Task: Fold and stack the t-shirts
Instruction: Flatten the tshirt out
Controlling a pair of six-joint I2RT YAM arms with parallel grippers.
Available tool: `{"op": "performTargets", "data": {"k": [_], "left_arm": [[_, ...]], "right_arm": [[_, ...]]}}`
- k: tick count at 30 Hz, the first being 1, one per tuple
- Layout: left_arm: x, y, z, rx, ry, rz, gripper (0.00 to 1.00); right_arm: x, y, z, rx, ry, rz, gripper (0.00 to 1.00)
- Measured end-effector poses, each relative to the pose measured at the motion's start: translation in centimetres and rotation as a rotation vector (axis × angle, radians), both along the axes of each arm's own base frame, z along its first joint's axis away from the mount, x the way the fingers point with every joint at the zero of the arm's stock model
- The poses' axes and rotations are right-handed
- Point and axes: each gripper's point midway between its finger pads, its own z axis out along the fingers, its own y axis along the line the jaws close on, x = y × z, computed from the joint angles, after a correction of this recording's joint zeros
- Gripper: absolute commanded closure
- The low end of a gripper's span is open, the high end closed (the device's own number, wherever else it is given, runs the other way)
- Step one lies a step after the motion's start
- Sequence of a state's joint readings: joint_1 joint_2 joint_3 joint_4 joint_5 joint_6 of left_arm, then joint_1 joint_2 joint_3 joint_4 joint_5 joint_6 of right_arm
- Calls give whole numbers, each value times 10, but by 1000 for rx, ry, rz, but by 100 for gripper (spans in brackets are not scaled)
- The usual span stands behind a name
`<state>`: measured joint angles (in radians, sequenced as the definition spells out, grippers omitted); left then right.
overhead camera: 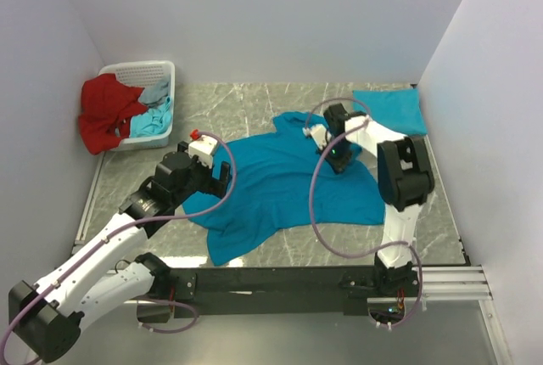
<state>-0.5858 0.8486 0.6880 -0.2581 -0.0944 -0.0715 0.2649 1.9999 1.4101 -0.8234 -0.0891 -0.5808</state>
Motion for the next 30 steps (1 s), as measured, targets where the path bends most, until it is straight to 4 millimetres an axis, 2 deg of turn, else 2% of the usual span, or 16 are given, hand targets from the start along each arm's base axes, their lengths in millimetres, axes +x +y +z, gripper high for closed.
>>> {"op": "performTargets", "data": {"k": [4,5,7,8,9,10,12,14,16,18,21,22,25,27,30], "left_arm": [[-2,-2,7,-19,-18,-14,0],[-3,-2,7,-22,-19,-18,1],[-3,-4,7,-23,-16,-25,1],[-3,-4,7,-24,-14,-28,1],[-4,-5,7,-25,-14,-31,1],[-4,-5,6,-25,-13,-33,1],[-4,-5,6,-26,-12,-34,1],[-4,-5,6,-26,-12,-34,1],[-4,-5,6,-25,-12,-34,0],[-4,-5,6,-23,-13,-33,0],[-3,-4,6,-21,-13,-33,1],[-3,-4,5,-19,-11,-32,1],[-2,-4,2,-10,-4,-30,1],[-2,-4,0,-5,4,-29,1],[-1,-4,-3,1,12,-29,1]], "right_arm": [[-70,-15,-3,-8,106,12,96],[-86,-19,-3,-11,135,15,91],[-106,-23,-2,-11,168,14,83],[-114,-24,0,-10,189,14,71],[-117,-23,2,-5,196,11,65],[-115,-21,6,10,195,6,63],[-98,-12,22,55,167,-11,55],[-61,-2,47,121,74,-34,55],[-5,7,83,212,-75,-82,55],[46,8,115,306,-195,-147,57],[99,-4,133,418,-276,-255,59],[112,-9,131,446,-279,-289,59],[135,-23,103,486,-225,-379,59],[136,-24,73,495,-149,-419,59],[122,-16,38,500,-28,-443,59]]}}
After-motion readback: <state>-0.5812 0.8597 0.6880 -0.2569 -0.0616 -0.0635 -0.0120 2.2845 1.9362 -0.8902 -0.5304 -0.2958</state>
